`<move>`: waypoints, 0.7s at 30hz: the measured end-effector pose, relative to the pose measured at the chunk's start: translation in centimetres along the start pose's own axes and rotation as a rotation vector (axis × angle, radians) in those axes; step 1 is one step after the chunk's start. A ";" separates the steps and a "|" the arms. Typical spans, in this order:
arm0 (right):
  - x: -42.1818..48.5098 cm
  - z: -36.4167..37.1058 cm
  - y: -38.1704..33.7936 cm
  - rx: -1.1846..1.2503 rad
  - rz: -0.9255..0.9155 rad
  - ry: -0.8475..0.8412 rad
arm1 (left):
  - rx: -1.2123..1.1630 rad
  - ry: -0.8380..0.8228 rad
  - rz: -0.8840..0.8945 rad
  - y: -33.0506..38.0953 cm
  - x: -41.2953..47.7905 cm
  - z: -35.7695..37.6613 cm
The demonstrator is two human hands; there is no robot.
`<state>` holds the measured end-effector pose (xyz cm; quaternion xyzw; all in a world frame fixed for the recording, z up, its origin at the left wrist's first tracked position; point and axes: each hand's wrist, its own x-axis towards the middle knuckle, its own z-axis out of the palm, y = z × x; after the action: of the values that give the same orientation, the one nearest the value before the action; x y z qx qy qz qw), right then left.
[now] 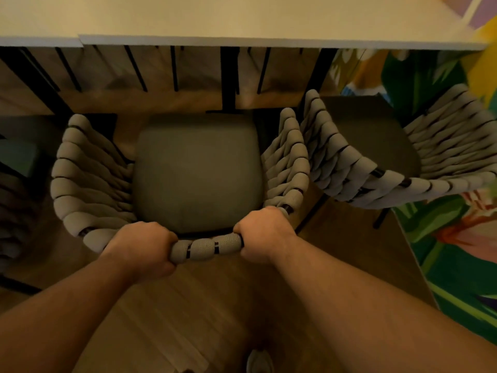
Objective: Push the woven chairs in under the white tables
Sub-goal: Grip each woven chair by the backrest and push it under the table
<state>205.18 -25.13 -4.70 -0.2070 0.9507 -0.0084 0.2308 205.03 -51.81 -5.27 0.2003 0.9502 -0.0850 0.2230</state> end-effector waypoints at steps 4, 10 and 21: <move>2.0 -1.2 2.2 -0.015 -0.007 0.002 | 0.007 0.020 -0.012 -0.2 2.5 -1.4; 4.5 -2.4 4.1 -0.042 0.005 0.027 | 0.024 0.010 -0.016 -0.7 5.6 -3.4; 5.8 -2.8 4.3 -0.034 0.012 -0.011 | 0.003 0.018 -0.038 -1.5 6.8 -3.6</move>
<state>197.62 -23.75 -5.23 -0.2050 0.9507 0.0102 0.2326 197.42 -49.98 -5.05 0.1835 0.9557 -0.0887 0.2122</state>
